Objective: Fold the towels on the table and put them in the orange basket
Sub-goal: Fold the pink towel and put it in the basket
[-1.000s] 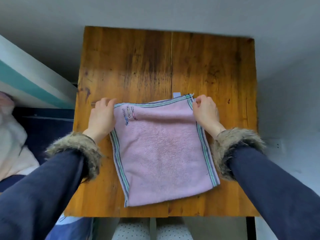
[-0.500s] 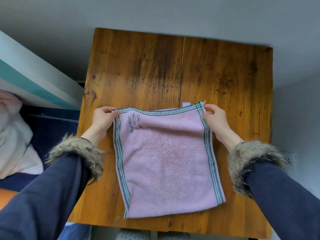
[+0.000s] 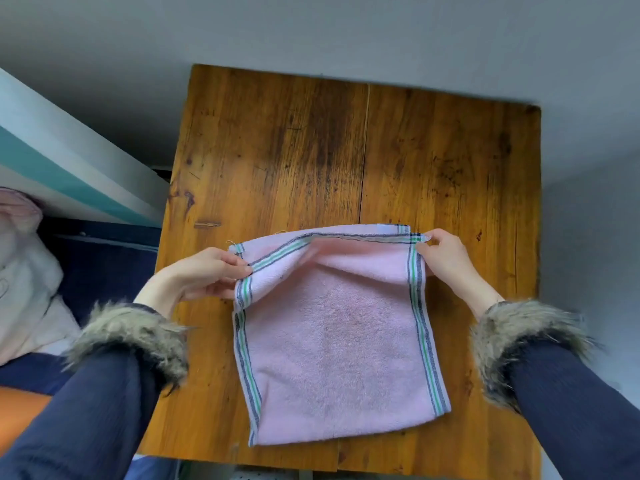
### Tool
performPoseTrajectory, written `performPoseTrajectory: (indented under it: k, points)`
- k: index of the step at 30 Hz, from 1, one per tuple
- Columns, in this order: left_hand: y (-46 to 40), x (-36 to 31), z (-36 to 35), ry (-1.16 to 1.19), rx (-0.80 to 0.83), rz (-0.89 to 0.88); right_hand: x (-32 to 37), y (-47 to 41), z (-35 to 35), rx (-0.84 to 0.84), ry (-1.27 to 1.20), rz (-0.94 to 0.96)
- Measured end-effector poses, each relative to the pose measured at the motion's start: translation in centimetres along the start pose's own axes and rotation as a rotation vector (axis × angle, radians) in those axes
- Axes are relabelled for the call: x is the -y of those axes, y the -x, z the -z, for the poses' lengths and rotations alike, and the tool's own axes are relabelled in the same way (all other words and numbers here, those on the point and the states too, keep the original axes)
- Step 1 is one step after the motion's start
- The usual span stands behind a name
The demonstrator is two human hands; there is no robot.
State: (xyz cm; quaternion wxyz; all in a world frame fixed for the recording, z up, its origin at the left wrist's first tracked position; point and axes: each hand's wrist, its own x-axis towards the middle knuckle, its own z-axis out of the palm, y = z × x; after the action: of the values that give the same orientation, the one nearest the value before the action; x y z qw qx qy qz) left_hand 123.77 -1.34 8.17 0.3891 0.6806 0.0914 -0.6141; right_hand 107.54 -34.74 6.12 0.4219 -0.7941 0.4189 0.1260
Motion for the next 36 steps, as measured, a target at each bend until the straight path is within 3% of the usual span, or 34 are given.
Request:
performPoseTrajectory:
  k: [5, 8, 12, 24, 31, 36]
  points:
    - [-2.6, 0.5, -0.6, -0.645, -0.653, -0.226, 0.4, -1.7, -0.8, -0.011, 0.176, 0.045]
    - [-3.0, 1.1, -1.2, -0.773, -0.768, -0.351, 1.0, -2.5, -1.5, -0.053, 0.288, 0.074]
    - [-3.6, 1.6, -1.4, -0.782, -0.737, -0.452, 1.8, -3.0, -2.0, -0.089, 0.284, 0.136]
    - [-3.4, 1.4, -1.0, -0.7, -0.609, -0.316, 2.5, -2.6, -1.7, 0.144, 0.271, 0.153]
    - [-1.1, 0.6, -0.5, -0.64, -0.586, -0.343, 3.1, -0.1, 0.9, 0.024, 0.107, 0.177]
    - [3.1, -1.1, 0.1, -0.638, -0.575, -0.454, 3.8, 4.1, 4.6, -0.035, 0.087, 0.23]
